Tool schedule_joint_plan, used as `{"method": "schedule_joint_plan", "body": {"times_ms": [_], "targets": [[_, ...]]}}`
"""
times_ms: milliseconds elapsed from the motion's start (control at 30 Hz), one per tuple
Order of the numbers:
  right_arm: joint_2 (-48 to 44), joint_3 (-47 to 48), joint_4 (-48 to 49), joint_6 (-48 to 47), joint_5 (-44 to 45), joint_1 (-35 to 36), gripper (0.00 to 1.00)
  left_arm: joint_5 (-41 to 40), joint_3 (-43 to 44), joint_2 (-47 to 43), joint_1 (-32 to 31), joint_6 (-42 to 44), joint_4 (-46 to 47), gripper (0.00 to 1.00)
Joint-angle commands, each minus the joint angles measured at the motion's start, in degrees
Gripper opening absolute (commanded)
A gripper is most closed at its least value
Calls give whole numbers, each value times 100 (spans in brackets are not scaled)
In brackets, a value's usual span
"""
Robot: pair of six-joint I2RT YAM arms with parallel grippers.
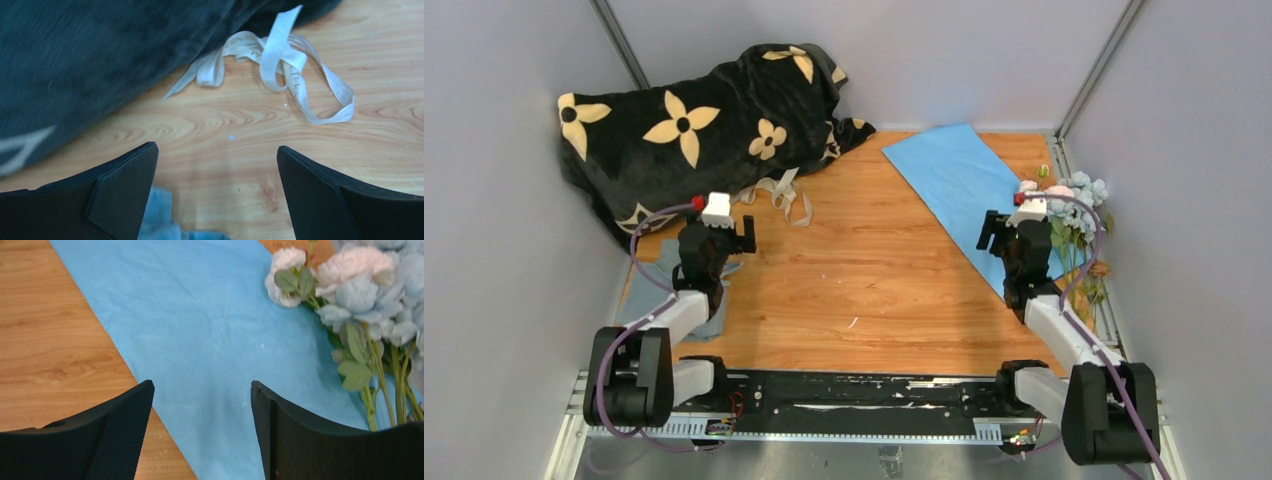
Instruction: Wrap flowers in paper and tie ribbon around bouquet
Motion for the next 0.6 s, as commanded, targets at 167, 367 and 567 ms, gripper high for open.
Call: {"method": "schedule_joint_plan", "body": {"times_ms": [167,367,567], "targets": [[2544,3701,-3861,-978,-1257,325,71,3402,2979,959,-45,3200,-5904,100],[4470,5588,-5832,-1930,-280,1251,82,3195,3297,387,-54,4415,-7446,100],[5658,6374,-5869,-2430,1169,2129,78,3061,3516,-81,-63,4460,-8136,100]]}}
